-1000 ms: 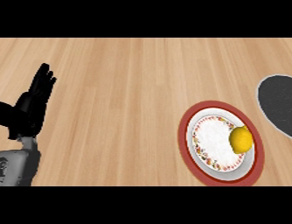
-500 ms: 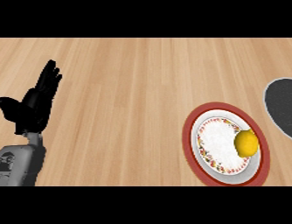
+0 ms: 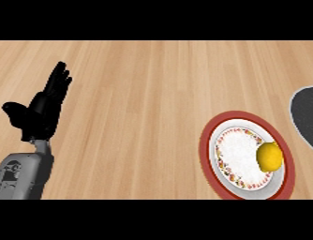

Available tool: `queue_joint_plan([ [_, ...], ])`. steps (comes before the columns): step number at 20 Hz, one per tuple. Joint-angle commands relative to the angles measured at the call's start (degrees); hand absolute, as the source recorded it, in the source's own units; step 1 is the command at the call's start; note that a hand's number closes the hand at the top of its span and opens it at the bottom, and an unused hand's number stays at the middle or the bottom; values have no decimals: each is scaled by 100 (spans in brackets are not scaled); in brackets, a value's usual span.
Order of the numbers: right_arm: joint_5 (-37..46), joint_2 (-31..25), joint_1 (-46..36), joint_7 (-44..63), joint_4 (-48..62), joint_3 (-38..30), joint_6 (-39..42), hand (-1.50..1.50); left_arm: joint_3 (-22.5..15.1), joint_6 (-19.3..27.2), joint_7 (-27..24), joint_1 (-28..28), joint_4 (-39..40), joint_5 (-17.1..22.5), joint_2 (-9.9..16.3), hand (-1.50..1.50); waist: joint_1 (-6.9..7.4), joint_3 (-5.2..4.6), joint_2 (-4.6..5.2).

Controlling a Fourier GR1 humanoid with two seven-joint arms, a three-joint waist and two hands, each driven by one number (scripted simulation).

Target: Pick the pear from the plate and place it in the pan

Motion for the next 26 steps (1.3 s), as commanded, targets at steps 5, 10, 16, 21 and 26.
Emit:
queue_joint_plan([
  [5,141,49,-712,-120,1872,115,881,-150,-59,-86,15,32,-68,33,-26,0,152,10,60],
  [10,50,0,-976,-570,2439,88,1820,-150,-111,-49,2,54,-118,41,-135,0,111,19,55],
  [16,-341,-131,-1119,-1363,2684,-407,1794,-150,-83,179,-16,-18,49,-100,-227,0,-93,14,15],
  [21,-981,-497,-1008,-1754,2977,-1034,2629,-150,85,114,58,-5,15,1,-80,0,-189,7,-22],
  [26,-1183,-1024,-478,-2144,3192,-1153,4151,-150,202,-18,-155,277,-40,65,61,0,-253,5,-53],
])
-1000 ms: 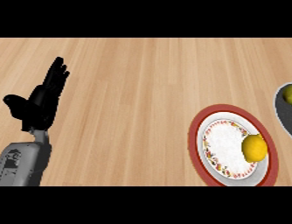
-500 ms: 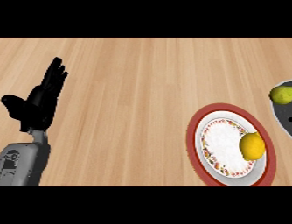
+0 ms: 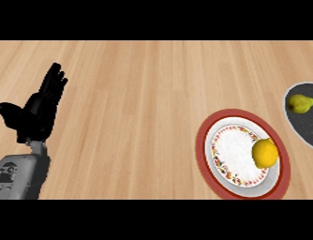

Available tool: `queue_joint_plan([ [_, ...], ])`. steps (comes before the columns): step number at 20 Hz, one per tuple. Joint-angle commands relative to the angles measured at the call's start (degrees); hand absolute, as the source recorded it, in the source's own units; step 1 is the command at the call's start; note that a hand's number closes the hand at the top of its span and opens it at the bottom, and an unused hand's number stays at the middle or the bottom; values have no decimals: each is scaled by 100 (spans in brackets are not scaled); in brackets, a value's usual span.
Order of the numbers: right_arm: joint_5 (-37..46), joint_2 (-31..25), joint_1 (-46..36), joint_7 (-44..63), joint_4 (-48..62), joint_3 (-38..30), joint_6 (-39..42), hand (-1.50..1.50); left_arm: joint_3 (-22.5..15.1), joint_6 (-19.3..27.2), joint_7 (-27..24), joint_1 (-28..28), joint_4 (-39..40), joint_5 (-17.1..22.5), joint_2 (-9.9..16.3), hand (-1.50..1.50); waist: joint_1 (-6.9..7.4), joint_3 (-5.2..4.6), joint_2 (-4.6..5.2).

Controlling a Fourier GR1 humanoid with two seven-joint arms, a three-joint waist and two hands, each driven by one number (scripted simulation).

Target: Pick the pear from the plate and place it in the pan

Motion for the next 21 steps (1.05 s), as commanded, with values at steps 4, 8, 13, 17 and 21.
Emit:
queue_joint_plan([
  [4,-352,-853,644,-775,10,-188,2269,-150,92,-7,47,250,-147,65,41,0,-191,-6,-88],
  [8,-520,-996,1131,-1130,-250,-214,2631,-150,183,36,-34,296,-100,8,130,0,-346,-3,-121],
  [13,-716,-1184,1690,-1207,-479,-216,2824,-150,238,20,50,379,-188,96,126,0,-411,5,-132],
  [17,-863,-1252,1837,-1013,-761,-125,3026,-150,177,93,70,253,-151,31,61,0,-428,-3,-126],
  [21,-912,-1204,2248,-1188,-1086,16,2723,-150,164,42,-23,376,-147,26,62,0,-367,-7,-123],
])
